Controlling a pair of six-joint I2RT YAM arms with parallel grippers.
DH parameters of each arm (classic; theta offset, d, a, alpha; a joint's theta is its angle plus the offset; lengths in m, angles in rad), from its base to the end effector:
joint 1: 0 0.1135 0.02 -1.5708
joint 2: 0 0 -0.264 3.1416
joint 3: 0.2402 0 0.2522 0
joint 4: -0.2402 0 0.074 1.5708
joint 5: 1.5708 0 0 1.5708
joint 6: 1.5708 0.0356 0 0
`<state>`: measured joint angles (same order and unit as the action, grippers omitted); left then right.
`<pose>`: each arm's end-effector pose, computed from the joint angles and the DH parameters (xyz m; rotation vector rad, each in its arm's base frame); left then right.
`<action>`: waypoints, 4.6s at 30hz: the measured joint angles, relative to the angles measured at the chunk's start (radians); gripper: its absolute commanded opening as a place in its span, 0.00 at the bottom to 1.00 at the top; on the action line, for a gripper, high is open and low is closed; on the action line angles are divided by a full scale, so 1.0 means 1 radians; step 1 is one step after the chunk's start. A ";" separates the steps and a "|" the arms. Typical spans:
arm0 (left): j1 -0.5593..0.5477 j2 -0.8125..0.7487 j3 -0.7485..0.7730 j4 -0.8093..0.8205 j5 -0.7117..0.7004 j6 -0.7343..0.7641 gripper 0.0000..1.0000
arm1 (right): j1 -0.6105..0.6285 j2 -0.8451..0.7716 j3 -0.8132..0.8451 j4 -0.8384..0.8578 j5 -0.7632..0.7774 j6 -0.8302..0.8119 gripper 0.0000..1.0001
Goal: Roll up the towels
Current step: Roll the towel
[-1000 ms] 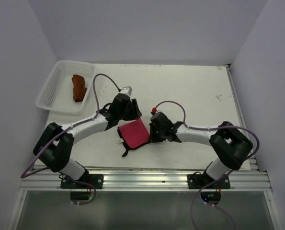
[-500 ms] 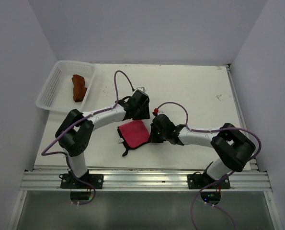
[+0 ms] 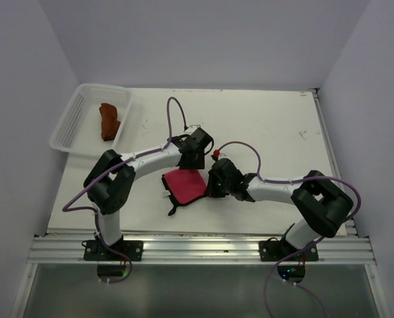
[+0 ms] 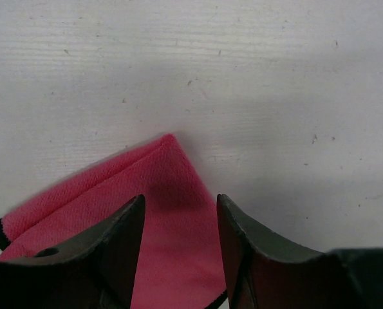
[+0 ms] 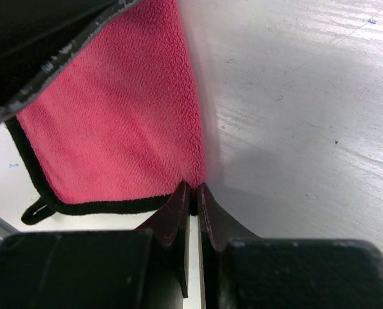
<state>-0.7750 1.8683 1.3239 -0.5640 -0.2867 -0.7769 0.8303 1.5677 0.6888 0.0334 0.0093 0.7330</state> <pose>0.2830 -0.2631 0.1936 -0.0912 2.6105 -0.1615 0.1988 0.2171 0.1451 -0.1190 2.5364 0.6703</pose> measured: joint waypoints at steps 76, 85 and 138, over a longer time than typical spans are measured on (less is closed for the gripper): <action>0.121 -0.105 -0.424 0.625 0.263 0.034 0.00 | 0.583 0.265 0.341 -0.404 0.939 -0.412 0.00; 0.138 -0.129 -0.515 0.756 0.331 0.038 0.00 | 0.644 0.370 0.375 -0.433 0.996 -0.583 0.00; 0.174 -0.106 -0.883 1.460 0.270 0.030 0.00 | 0.058 -0.257 0.088 -0.182 0.158 -0.168 0.30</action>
<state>-0.6014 1.7622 0.4408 0.8955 -0.0162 -0.7471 0.8886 1.3109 0.7765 -0.1490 0.1673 0.5648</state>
